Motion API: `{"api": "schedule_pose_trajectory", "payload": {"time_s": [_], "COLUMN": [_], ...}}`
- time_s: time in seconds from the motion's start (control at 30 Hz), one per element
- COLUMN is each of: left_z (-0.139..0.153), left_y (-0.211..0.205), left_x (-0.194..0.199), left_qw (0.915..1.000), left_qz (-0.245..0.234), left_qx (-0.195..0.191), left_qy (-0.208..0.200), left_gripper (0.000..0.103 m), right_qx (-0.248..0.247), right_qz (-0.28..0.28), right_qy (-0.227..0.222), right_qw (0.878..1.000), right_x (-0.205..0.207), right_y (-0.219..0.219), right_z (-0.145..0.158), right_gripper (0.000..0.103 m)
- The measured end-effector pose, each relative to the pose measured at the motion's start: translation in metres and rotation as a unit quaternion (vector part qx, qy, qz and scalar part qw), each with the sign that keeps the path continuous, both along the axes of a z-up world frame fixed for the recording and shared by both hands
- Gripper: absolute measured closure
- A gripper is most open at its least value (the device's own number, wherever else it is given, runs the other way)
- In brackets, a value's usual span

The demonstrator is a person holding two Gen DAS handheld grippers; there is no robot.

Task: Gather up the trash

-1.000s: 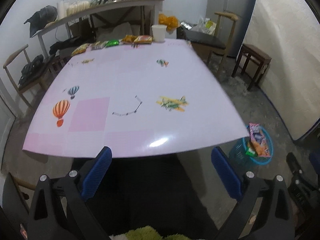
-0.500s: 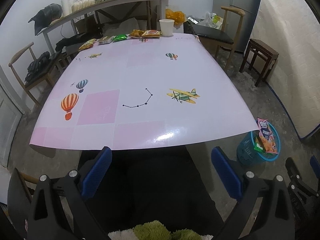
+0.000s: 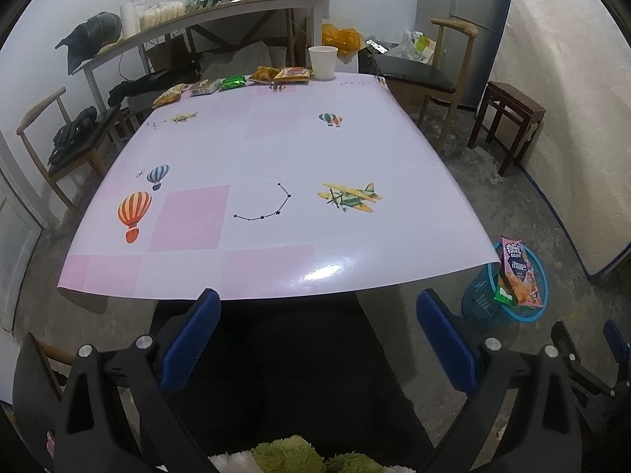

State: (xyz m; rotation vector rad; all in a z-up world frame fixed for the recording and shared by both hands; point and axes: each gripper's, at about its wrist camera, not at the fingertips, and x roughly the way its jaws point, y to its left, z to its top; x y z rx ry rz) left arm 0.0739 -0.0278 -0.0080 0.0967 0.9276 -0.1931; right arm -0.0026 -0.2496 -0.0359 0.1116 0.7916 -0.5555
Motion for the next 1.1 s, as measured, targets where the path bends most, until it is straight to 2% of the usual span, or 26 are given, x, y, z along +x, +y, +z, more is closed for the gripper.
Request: {"api": "schedule_pose_trajectory", "payload": {"time_s": [1.1], "left_z": [-0.0002], "left_y": [-0.0011], "left_x": [0.0007], "left_qw": [1.0], "left_qz": [0.009], "left_qx": [0.001], "left_qy": [0.004], "left_gripper": [0.006], "right_qx": [-0.012], "right_qz": [0.006], "right_qy": [-0.007], "right_qw": [1.0], "right_x": [0.0002], "right_y": [0.0016], "right_z": [0.0107], "right_gripper": [0.008]}}
